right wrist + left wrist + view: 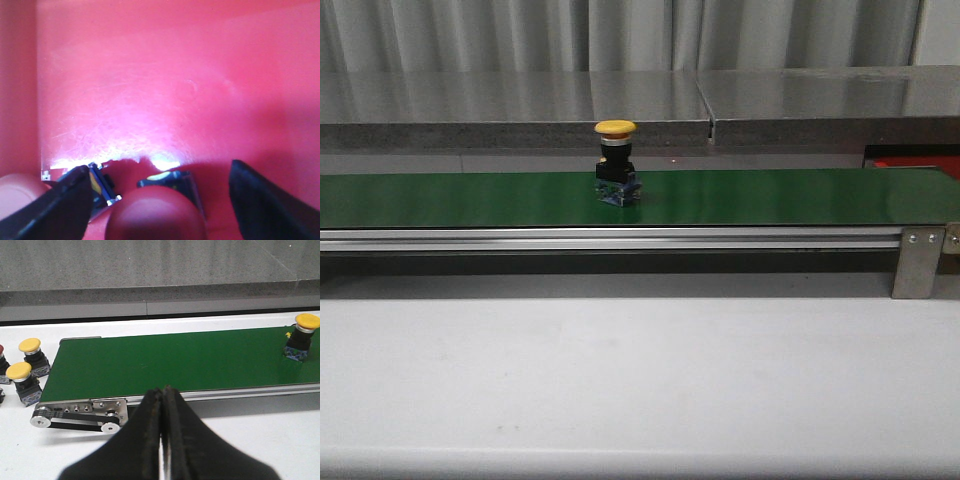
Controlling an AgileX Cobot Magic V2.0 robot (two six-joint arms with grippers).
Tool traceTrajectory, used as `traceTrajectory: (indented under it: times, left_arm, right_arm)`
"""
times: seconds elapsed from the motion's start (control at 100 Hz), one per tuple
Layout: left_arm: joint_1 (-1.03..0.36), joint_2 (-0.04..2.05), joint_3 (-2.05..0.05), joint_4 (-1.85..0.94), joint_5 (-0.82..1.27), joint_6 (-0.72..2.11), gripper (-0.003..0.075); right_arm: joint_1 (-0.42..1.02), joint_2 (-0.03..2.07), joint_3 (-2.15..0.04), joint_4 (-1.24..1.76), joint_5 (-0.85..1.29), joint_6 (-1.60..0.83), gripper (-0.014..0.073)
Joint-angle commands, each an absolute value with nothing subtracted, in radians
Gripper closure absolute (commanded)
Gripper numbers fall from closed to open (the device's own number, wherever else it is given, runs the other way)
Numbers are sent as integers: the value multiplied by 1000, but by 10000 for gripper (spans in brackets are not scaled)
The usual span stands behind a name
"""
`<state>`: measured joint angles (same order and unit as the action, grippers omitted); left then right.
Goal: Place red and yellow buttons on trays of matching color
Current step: 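Carry the red button into the red tray and release, then grasp the arriving yellow button off the belt with the right gripper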
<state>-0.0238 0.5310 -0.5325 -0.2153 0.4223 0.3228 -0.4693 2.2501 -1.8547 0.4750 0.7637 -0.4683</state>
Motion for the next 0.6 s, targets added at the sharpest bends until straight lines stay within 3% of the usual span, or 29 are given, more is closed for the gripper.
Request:
traceTrajectory:
  times: [0.0,0.59]
  left_arm:
    - [-32,531,-559,-231,345,319,739]
    - [-32,531,-559,-231,345,319,739]
  right_arm:
    - [-478,2149,-1887,502,746,-471,-11]
    - [-465,1799,-1858,509,966,-471,-10]
